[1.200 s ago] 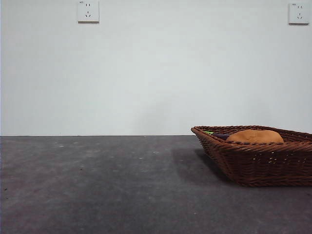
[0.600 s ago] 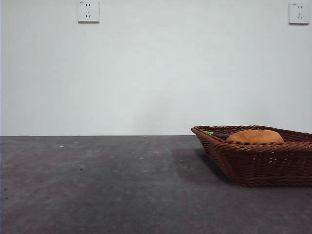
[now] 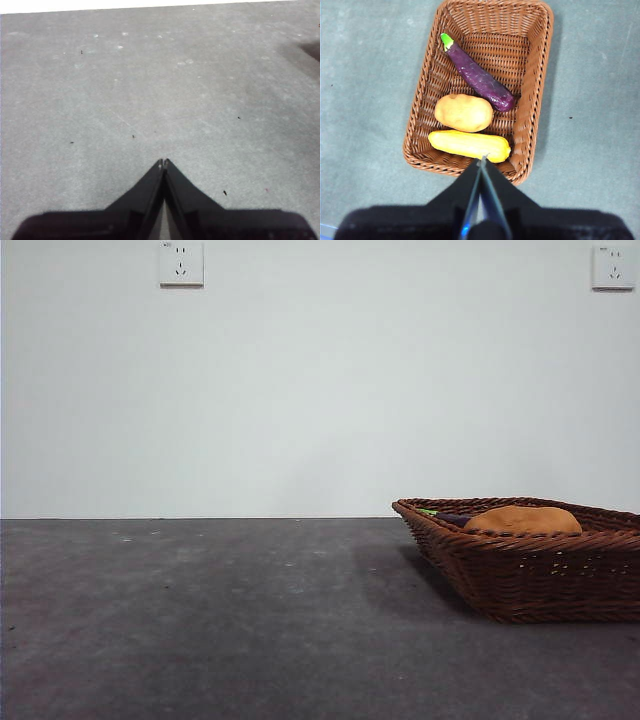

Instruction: Help me put the vegetables on the table into the basket

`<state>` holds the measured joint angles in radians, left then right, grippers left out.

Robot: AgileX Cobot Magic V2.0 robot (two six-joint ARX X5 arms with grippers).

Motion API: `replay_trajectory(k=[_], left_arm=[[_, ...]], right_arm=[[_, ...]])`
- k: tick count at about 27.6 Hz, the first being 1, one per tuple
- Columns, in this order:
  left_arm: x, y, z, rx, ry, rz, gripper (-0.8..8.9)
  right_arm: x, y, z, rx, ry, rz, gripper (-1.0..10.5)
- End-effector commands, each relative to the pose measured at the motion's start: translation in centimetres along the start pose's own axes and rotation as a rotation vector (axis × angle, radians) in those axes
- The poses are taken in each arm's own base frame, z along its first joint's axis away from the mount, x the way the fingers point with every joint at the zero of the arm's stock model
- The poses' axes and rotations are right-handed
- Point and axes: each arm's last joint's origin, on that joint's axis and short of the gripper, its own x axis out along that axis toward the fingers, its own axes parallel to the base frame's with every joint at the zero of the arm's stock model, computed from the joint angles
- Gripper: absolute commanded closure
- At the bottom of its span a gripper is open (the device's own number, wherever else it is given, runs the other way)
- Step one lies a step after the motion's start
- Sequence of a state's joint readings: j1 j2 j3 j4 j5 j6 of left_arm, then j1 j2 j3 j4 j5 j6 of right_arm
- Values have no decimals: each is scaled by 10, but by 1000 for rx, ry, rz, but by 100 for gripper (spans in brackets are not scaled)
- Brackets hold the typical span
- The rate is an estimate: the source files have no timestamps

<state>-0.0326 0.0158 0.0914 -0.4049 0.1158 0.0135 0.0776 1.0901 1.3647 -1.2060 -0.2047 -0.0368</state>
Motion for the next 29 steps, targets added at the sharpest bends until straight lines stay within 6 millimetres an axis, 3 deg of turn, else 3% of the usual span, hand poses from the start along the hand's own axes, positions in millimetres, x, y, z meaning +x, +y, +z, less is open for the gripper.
replay_trajectory(k=[1,4,9,12,15,17,24,29], left_arm=[[1,0,-2,-12,4,0,817],[1,0,-2,-12,4,0,817],[1,0,-2,-12,5,0,817],[1,0,-2,-12,5,0,817],[1,0,-2,-12,5,0,817],[1,0,-2,-12,5,0,817],[1,0,-2,-12,5,0,817],[1,0,-2,-12,5,0,817]], right_arm=[[1,0,0,5,0,-8,946],[-16,0,-5,-44,-83,-120,946],[-71,12,-39,-86,-452,-151,946],[-73,14,-71,-110,-624,-161,946],[-44,9,-101,-113,-703,-160,946],[-13,3,-120,-86,-692,-151,946],[63,-11,-159,-29,-667,-133,946],[98,-18,-185,-9,-643,-129,946]])
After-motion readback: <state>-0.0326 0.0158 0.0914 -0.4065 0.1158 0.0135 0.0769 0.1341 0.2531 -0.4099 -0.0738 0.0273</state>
